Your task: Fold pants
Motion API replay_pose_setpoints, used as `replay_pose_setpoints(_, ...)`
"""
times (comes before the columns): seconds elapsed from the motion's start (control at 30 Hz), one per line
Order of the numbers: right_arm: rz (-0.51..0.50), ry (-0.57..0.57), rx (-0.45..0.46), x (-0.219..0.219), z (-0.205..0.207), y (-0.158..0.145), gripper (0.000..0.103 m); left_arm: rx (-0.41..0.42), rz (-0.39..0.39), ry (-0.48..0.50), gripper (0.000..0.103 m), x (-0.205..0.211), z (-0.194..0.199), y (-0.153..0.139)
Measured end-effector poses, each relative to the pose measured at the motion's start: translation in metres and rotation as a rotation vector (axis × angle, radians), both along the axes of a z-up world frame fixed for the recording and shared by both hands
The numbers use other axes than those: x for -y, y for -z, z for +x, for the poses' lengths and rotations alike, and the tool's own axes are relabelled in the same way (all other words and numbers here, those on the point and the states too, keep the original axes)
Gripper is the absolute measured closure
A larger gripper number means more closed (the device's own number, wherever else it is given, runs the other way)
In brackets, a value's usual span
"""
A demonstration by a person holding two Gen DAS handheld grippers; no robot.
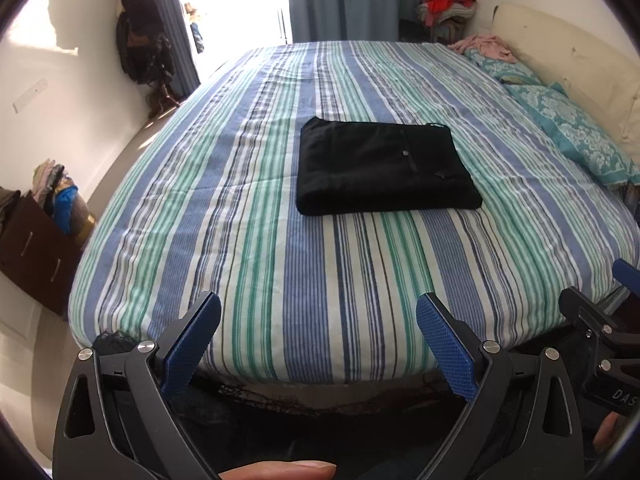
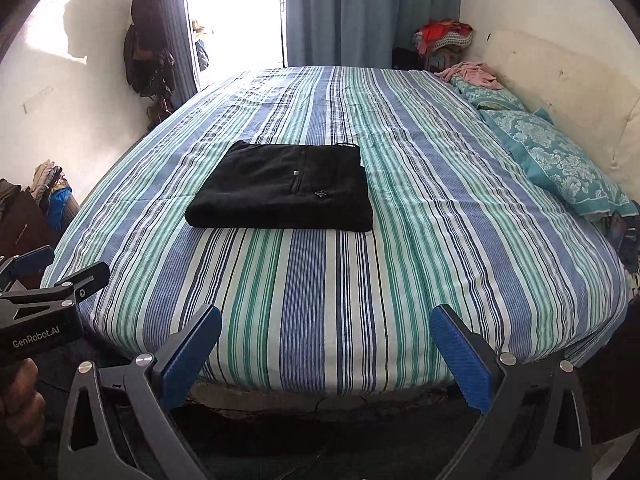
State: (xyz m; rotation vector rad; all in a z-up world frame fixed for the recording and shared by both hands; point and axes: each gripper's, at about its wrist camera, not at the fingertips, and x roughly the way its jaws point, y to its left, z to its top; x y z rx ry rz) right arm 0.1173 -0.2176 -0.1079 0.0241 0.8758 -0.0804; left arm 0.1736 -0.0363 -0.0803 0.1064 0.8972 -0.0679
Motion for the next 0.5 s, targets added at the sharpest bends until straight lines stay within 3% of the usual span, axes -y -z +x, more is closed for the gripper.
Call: replay_pose_setpoints(0.5,-0.054,0.023,0.024,-0.0028,-0.0029,-0.0068,0.0,-0.005,0.002,-0.004,0.004,0.0016,-0.0015,0.0012)
